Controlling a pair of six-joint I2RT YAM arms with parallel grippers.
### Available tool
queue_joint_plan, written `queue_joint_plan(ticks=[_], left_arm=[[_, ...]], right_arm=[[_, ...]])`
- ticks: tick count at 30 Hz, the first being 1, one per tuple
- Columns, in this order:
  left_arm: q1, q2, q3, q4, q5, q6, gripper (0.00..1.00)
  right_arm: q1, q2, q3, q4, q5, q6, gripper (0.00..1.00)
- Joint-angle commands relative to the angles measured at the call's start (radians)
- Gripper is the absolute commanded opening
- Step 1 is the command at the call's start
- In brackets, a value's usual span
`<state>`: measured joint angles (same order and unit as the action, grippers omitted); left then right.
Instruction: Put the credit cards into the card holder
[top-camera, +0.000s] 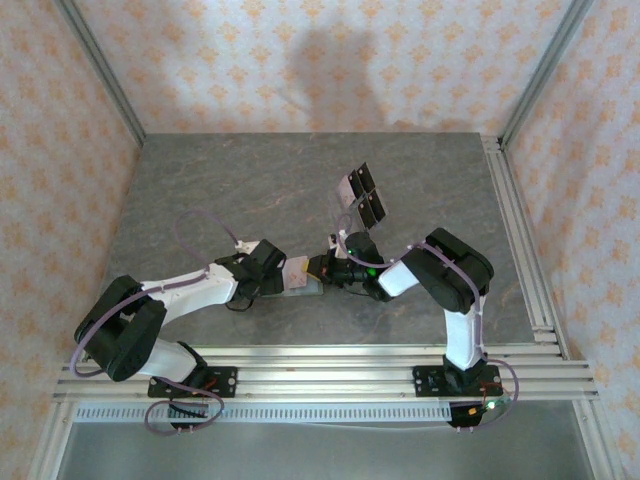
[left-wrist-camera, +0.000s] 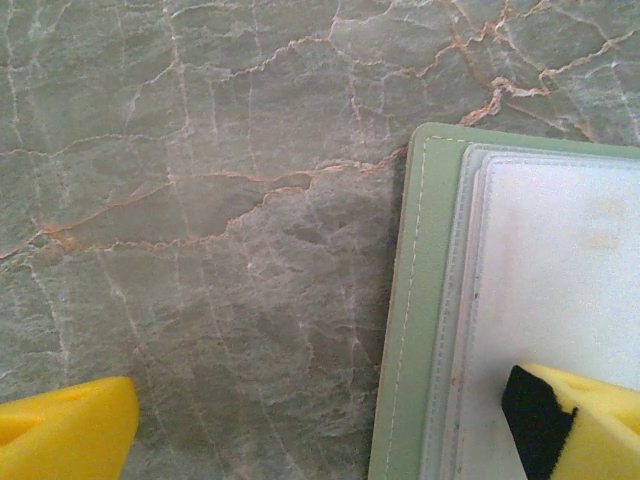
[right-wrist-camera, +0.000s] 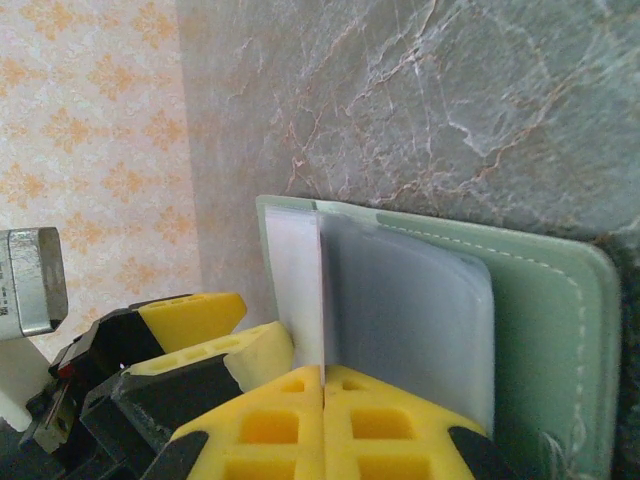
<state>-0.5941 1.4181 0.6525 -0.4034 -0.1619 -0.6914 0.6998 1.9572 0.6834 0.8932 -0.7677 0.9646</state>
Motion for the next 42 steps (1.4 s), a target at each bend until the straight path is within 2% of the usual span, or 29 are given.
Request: queue_joint_plan(ticks=[1, 35, 38, 42], left_arm=[[-0.005, -0.004, -0.028, -0.068, -0.027, -0.005, 0.96], [-0.009, 0.004, -0.026, -0.061, -0.023, -0.015, 0.96], [-0.009, -0.005, -0.013, -0.080, -0.031, -0.032, 0.96], [-0.006, -0.026, 0.025, -0.125, -0.055, -0.056, 0.96]], right_arm=[[0.006, 0.013, 0.002, -0.027, -0.015, -0.026, 0.00], [0.027, 0.080, 0.104, -0.148, -0.051, -0.052, 0.00], [0.027, 0.052, 0.112, -0.207, -0.044, -0.078, 0.08], [0.027, -0.027, 0.143, -0.370, -0.016, -0.147, 0.26]])
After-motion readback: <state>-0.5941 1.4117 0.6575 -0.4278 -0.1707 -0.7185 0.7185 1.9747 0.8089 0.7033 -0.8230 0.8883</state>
